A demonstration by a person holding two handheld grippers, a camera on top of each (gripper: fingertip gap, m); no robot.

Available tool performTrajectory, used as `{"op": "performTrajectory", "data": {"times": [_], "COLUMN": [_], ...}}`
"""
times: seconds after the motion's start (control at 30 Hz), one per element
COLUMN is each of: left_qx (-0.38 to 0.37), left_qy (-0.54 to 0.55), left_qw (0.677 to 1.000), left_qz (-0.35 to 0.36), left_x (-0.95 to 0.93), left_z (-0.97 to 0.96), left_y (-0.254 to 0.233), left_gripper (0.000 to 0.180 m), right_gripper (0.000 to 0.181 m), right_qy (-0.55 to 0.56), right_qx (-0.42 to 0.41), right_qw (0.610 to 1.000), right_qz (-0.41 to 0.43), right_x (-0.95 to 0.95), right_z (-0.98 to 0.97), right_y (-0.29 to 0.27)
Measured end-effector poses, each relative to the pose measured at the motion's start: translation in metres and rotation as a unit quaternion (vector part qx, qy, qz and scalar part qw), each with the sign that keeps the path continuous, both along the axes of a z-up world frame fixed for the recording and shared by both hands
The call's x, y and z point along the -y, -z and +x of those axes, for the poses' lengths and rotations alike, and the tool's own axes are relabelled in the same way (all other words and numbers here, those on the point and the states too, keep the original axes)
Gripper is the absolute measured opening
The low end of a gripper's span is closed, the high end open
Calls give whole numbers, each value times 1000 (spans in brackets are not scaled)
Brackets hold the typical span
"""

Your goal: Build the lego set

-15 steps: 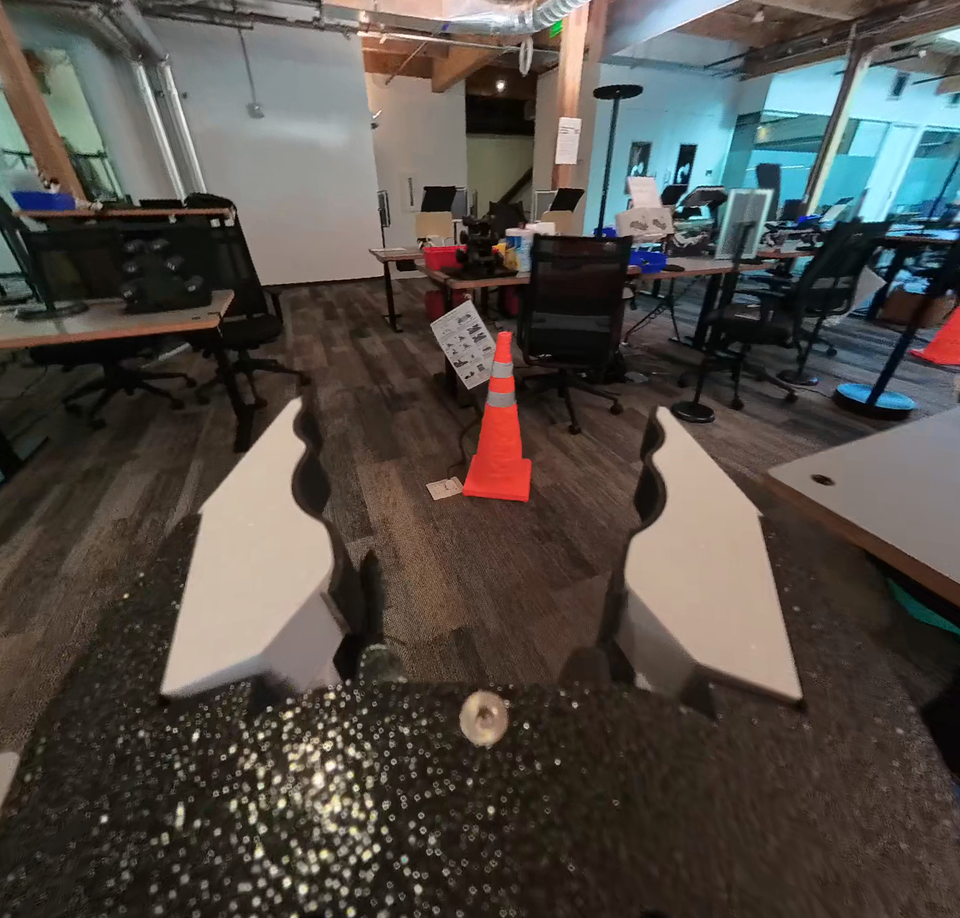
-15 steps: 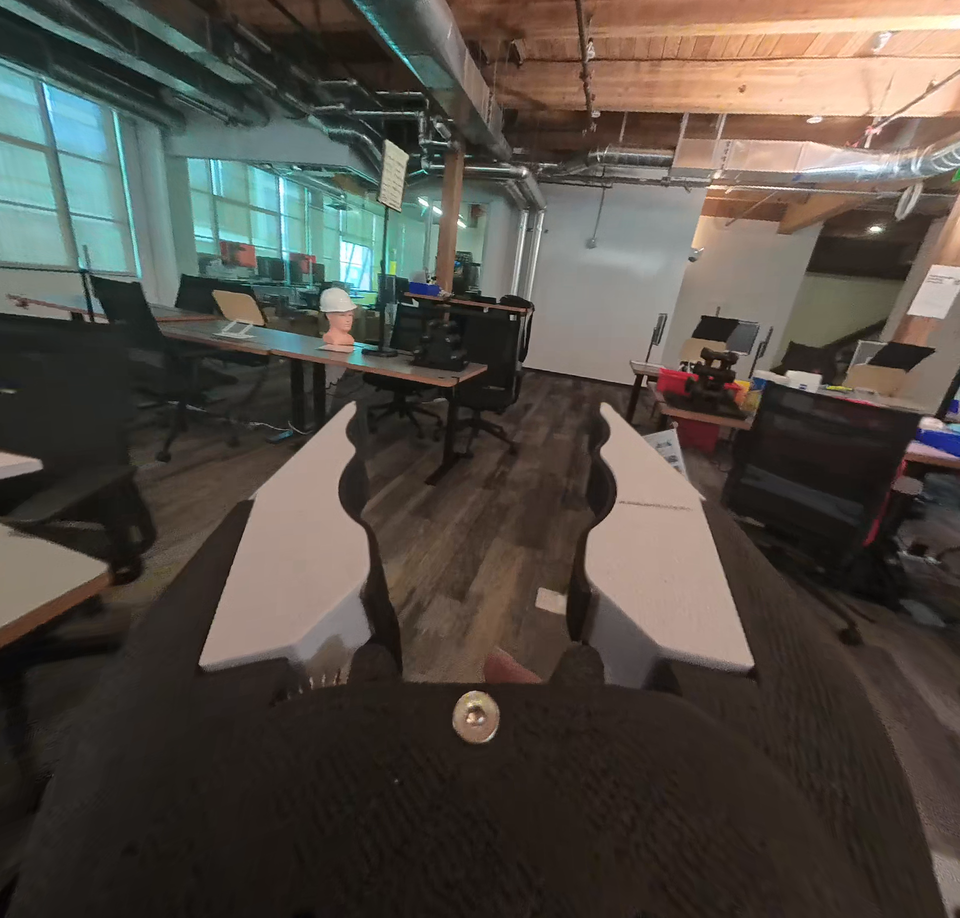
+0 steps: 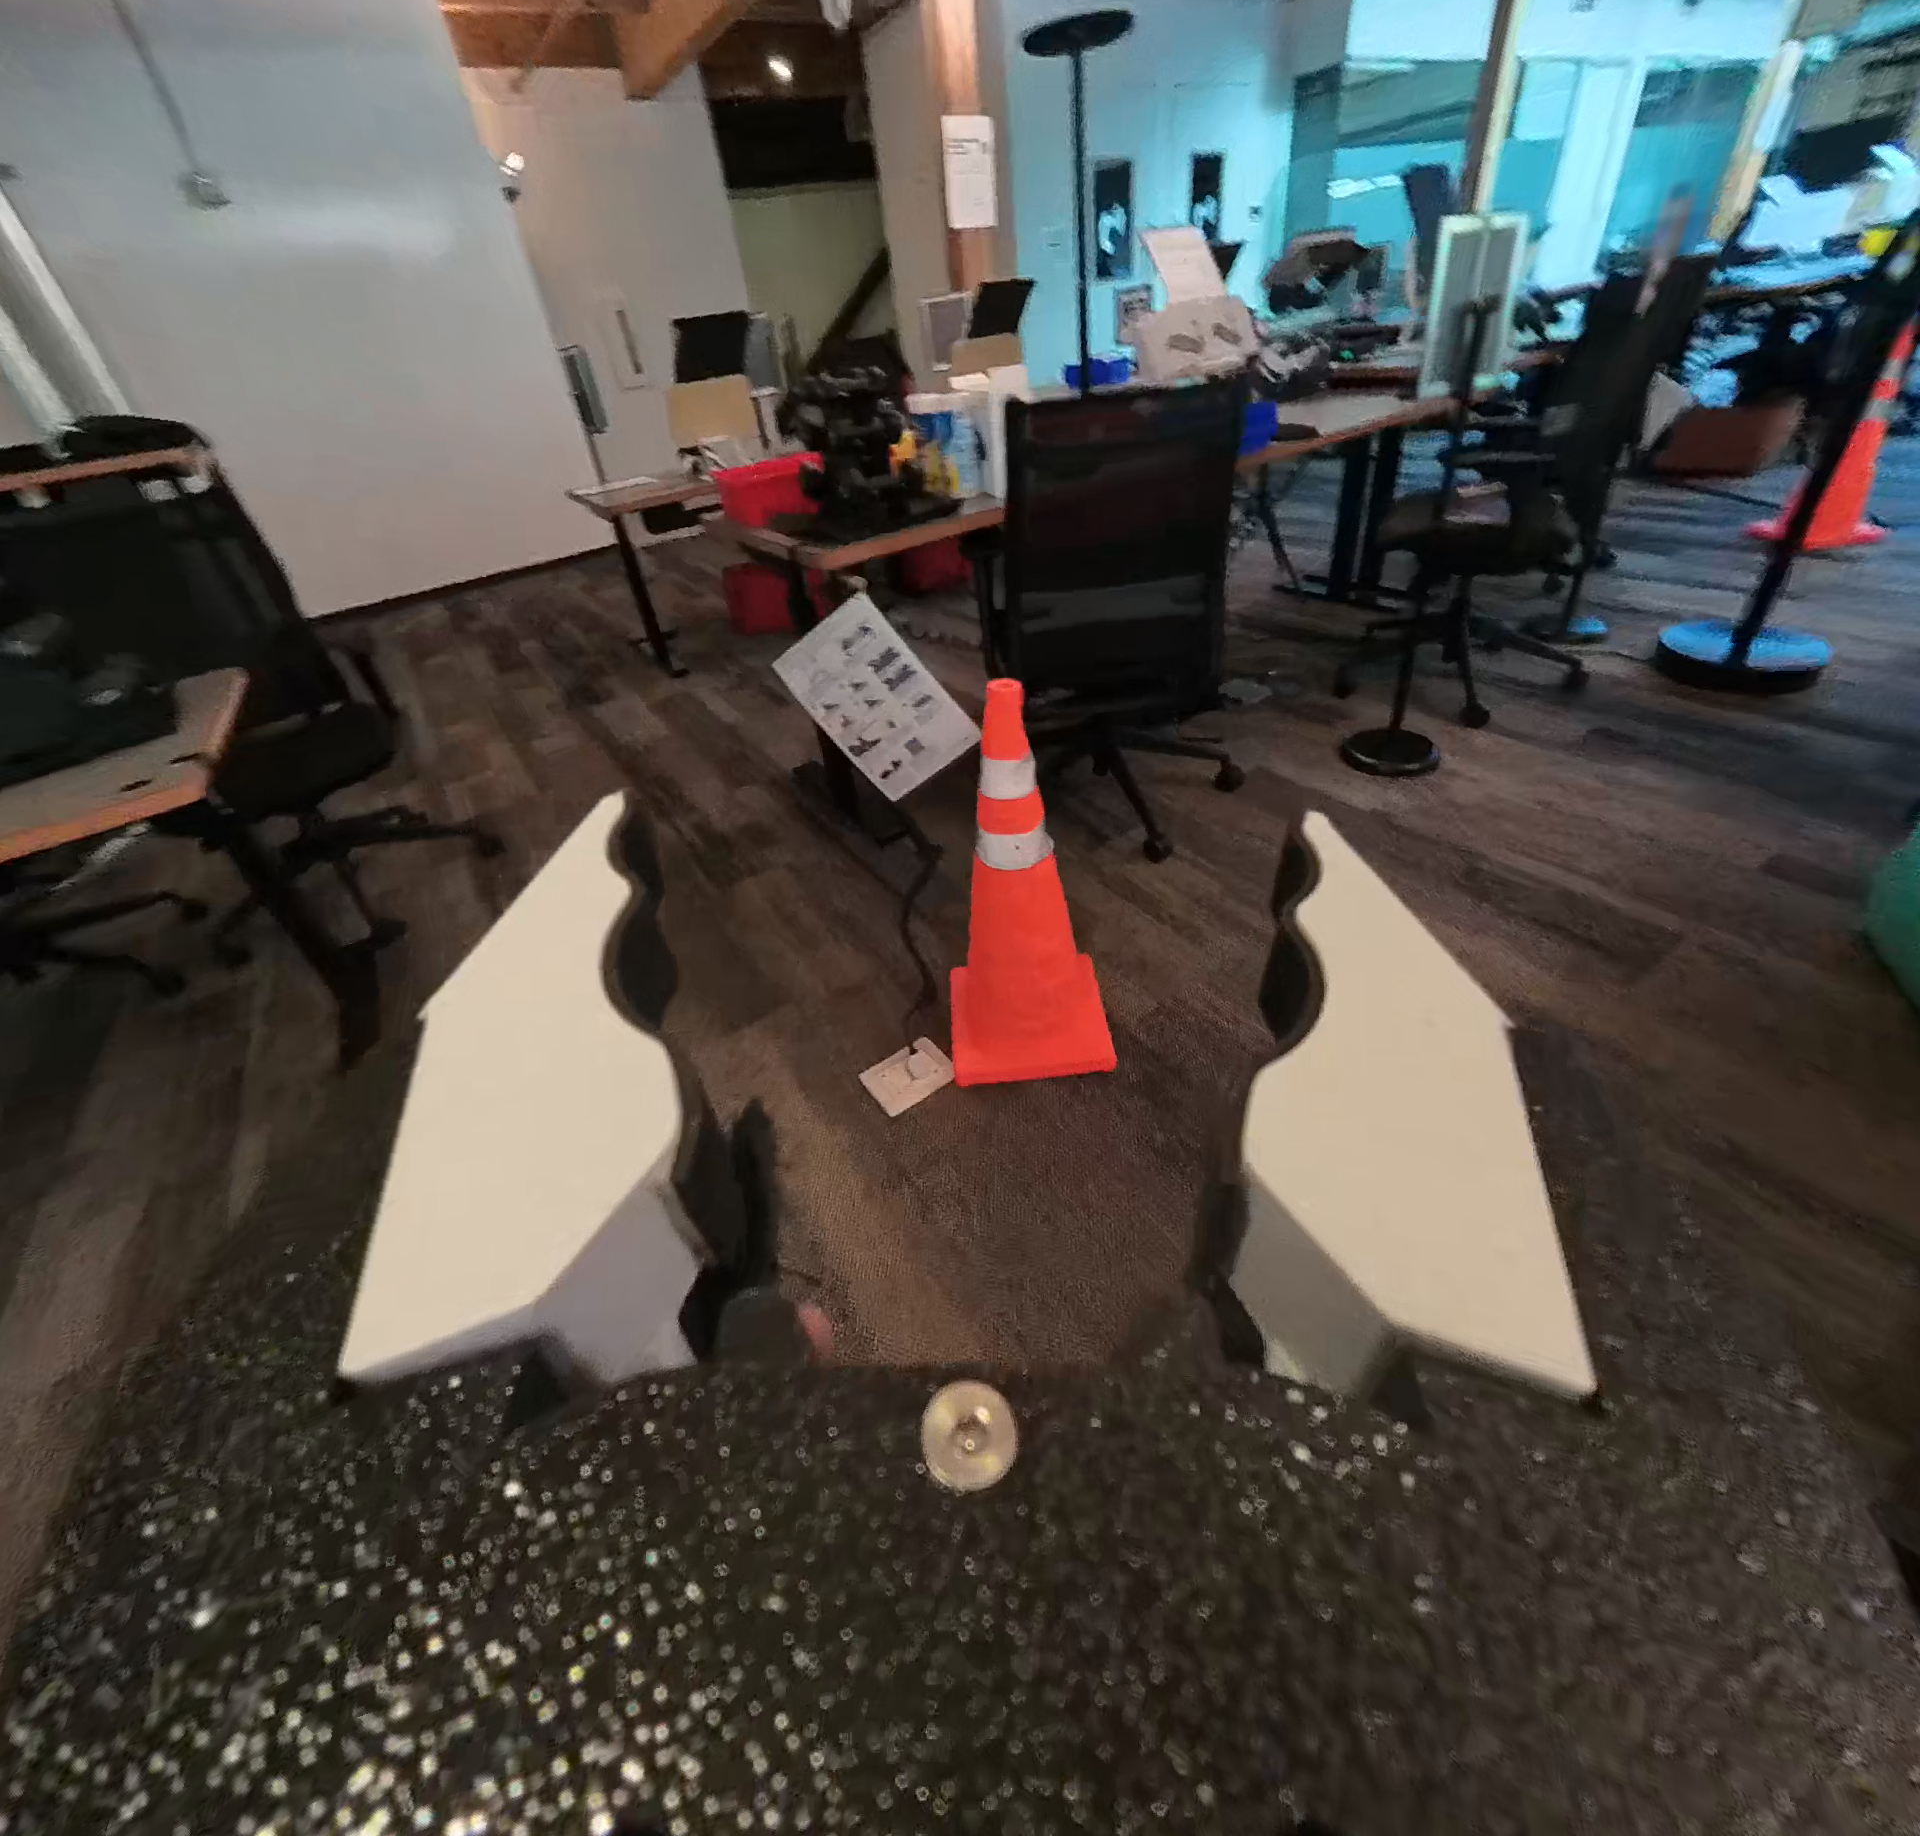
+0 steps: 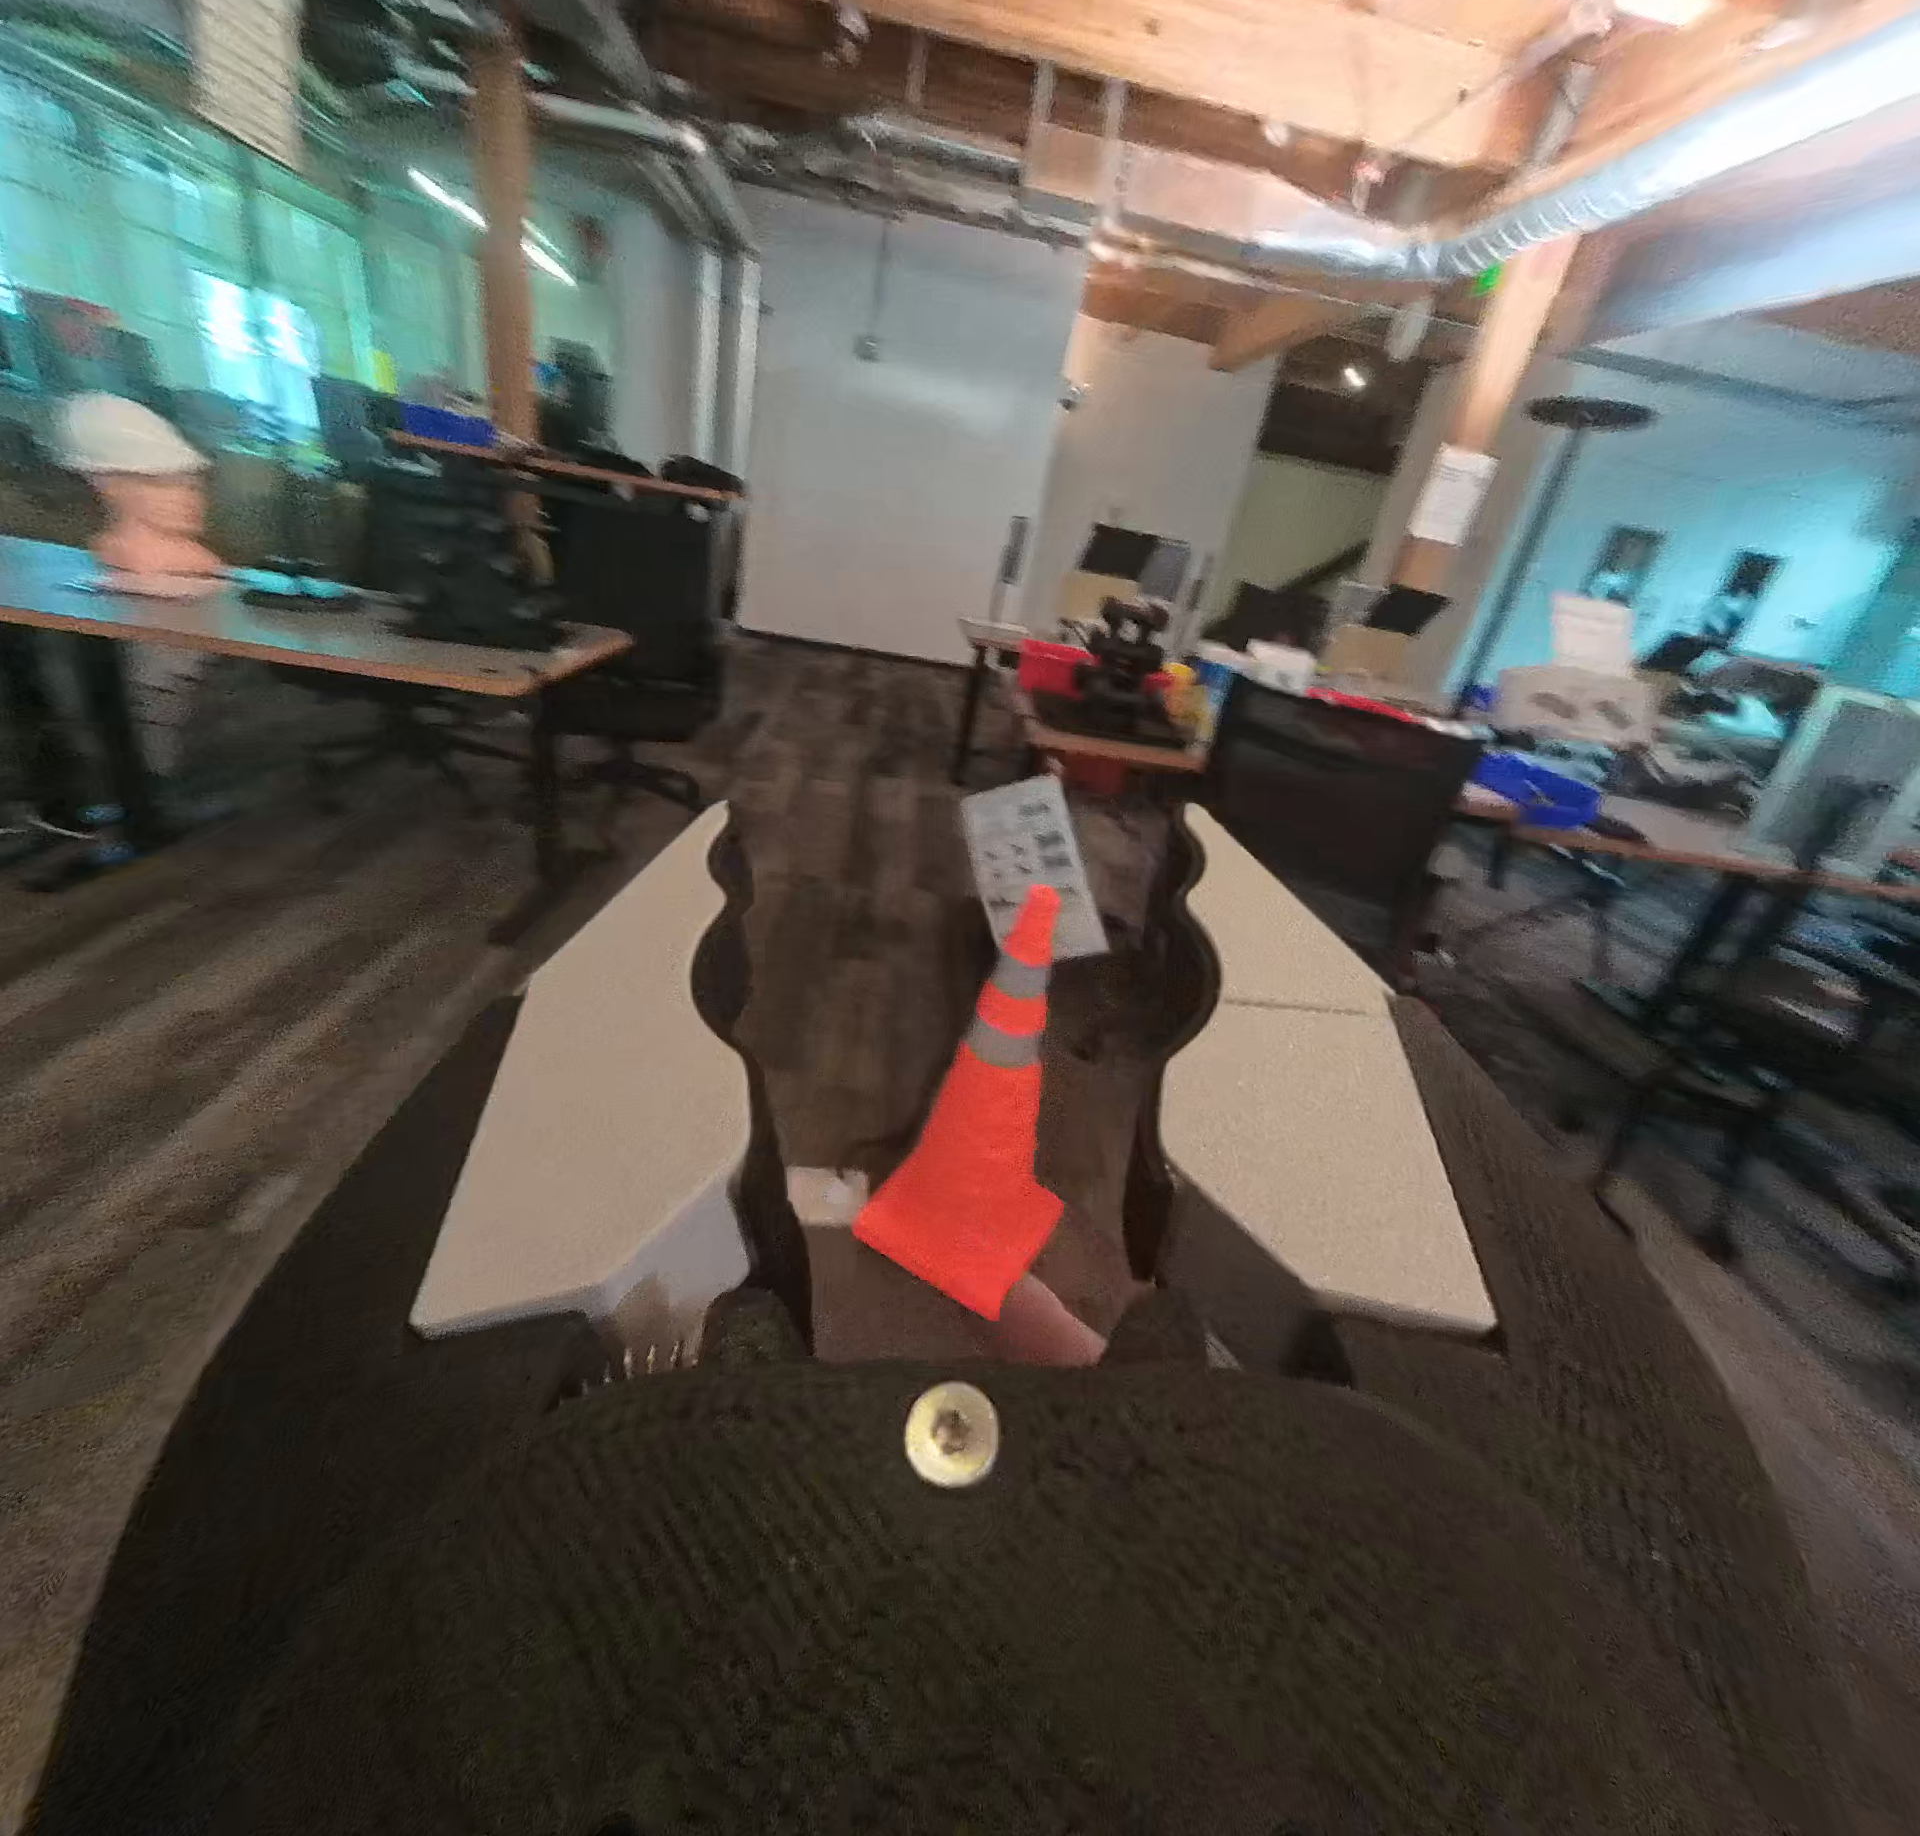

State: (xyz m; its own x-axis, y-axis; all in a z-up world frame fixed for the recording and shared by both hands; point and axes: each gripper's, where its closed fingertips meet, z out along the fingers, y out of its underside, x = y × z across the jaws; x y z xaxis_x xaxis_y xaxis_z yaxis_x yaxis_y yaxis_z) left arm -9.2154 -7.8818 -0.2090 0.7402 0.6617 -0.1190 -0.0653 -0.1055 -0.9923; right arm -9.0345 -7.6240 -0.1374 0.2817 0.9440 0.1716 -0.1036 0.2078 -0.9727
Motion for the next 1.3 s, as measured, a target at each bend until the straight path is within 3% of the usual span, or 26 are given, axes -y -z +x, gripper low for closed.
{"op": "performTrajectory", "data": {"times": [0.23, 0.37, 0.5, 0.6, 0.77, 1.03, 1.17, 1.3], "left_qx": [21, 38, 7, 11, -3, 9, 46, 48], "left_qy": [157, 192, 213, 241, 273, 332, 382, 455], "left_qw": [987, 979, 973, 966, 959, 936, 913, 876], "left_qz": [-28, -61, -83, -93, -80, -118, -132, -151], "left_x": [-171, -273, -381, -473, -612, -805, -922, -1046], "left_z": [-73, -113, -155, -182, -223, -280, -311, -322], "left_y": [30, 58, 68, 58, 43, 91, 106, 85], "left_gripper": [98, 75, 58, 54, 41, 33, 29, 22], "right_gripper": [73, 64, 57, 56, 54, 48, 41, 36], "right_qy": [122, 163, 186, 183, 216, 303, 353, 395], "right_qx": [88, 114, 118, 122, 136, 150, 119, 118], "right_qw": [987, 977, 969, 962, 951, 927, 911, 897], "right_qz": [-58, -71, -110, -164, -172, -161, -177, -158], "right_x": [-137, -224, -322, -394, -505, -675, -776, -865], "right_z": [-30, -54, -82, -107, -124, -154, -176, -193], "right_y": [47, 68, 77, 76, 76, 104, 108, 87]}}
